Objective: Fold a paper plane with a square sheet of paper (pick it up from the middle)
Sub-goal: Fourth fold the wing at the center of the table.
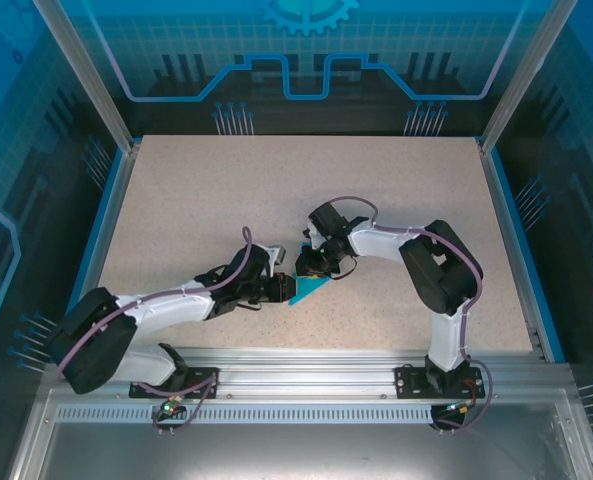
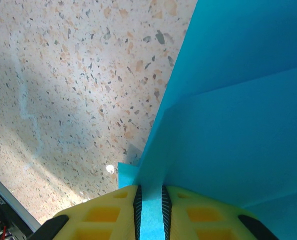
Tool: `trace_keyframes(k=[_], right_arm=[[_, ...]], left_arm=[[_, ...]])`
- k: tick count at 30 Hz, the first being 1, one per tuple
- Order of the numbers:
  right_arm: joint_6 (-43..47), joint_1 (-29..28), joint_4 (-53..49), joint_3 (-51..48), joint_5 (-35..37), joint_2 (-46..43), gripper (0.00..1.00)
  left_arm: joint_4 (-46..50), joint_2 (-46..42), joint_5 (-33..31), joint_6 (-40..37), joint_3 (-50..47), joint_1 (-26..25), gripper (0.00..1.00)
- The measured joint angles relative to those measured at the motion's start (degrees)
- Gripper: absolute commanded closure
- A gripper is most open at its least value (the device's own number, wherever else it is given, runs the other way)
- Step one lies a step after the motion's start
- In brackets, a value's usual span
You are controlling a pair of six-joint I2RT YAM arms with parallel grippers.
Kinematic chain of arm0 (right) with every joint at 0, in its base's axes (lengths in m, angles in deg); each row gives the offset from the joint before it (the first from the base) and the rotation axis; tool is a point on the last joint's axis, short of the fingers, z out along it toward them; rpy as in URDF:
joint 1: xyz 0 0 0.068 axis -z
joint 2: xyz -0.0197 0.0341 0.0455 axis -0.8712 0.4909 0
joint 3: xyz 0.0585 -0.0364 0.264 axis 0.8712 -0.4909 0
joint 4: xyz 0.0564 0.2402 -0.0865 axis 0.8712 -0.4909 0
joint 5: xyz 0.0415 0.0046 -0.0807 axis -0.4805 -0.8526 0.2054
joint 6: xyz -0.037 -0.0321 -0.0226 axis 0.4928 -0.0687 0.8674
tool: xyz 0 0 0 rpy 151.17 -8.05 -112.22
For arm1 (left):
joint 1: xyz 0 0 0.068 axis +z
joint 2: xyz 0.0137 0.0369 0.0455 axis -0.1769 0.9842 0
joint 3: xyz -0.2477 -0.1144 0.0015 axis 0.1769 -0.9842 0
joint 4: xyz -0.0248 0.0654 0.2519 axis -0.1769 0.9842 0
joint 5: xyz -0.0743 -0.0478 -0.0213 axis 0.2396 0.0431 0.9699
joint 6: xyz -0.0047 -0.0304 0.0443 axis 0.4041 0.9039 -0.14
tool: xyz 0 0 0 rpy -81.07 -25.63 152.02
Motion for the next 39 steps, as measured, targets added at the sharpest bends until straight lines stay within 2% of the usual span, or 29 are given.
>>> trace_keyframes(k=[24, 32, 39], right_arm=[[0.0, 0.0, 0.0, 0.0, 0.02, 0.0, 0.8], [0.17, 0.02, 0.02, 0.0, 0.04, 0.66, 0.8], [0.24, 0.02, -0.02, 0.0, 0.02, 0.72, 0.8]], left_arm=[[-8.52, 14.05, 2.71, 2.23, 1.73, 0.98, 0.85], [-13.53, 14.53, 3.15, 5.62, -1.2, 1.36, 0.86], [-13.62, 12.44, 3.48, 6.54, -3.39, 1.33, 0.84]])
